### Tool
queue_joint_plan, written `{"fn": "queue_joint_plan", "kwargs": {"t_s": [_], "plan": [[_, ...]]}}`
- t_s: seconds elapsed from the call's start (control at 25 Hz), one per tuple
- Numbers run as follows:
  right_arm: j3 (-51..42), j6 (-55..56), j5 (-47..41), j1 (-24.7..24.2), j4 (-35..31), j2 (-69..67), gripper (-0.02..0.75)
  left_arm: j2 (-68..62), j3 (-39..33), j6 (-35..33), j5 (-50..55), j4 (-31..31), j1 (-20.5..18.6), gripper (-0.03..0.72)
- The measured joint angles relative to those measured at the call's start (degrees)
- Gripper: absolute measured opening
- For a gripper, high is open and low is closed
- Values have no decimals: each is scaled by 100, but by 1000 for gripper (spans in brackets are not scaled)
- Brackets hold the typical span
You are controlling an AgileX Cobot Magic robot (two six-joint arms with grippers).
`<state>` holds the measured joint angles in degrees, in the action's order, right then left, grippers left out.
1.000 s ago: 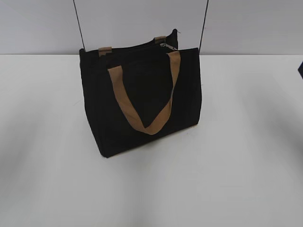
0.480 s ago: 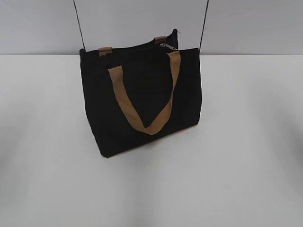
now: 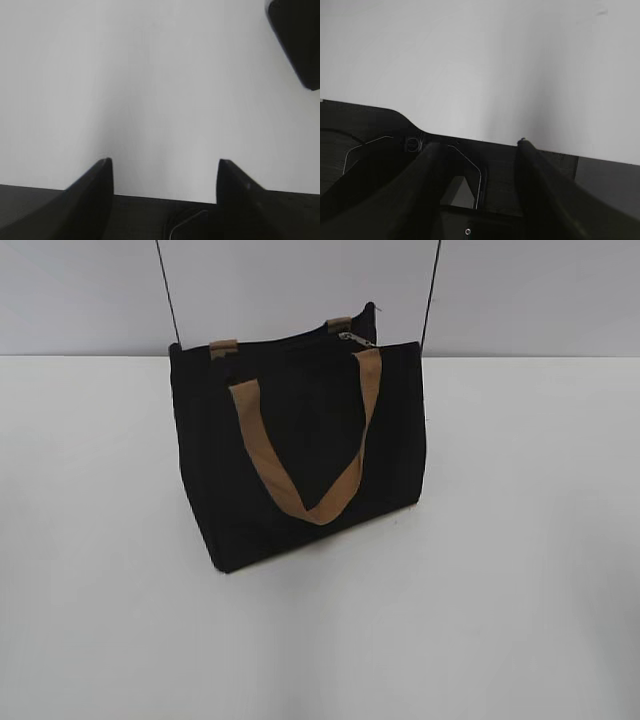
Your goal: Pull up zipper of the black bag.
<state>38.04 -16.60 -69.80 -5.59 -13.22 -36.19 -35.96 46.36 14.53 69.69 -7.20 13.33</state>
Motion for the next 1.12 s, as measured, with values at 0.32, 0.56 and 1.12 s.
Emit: {"fn": "queue_joint_plan", "kwargs": {"t_s": [0.32,0.56,1.12], "plan": [[-837,1,-29,0,0,1944,358,1992,-978,-101,-150,-82,0,482],[-879,1,-23,0,0,3156,358,3209,-1353,-173,-431,-23,0,457],[-1096,-133,677,0,0,3667,358,3637,-1541,-818,-835,211,0,443]]}}
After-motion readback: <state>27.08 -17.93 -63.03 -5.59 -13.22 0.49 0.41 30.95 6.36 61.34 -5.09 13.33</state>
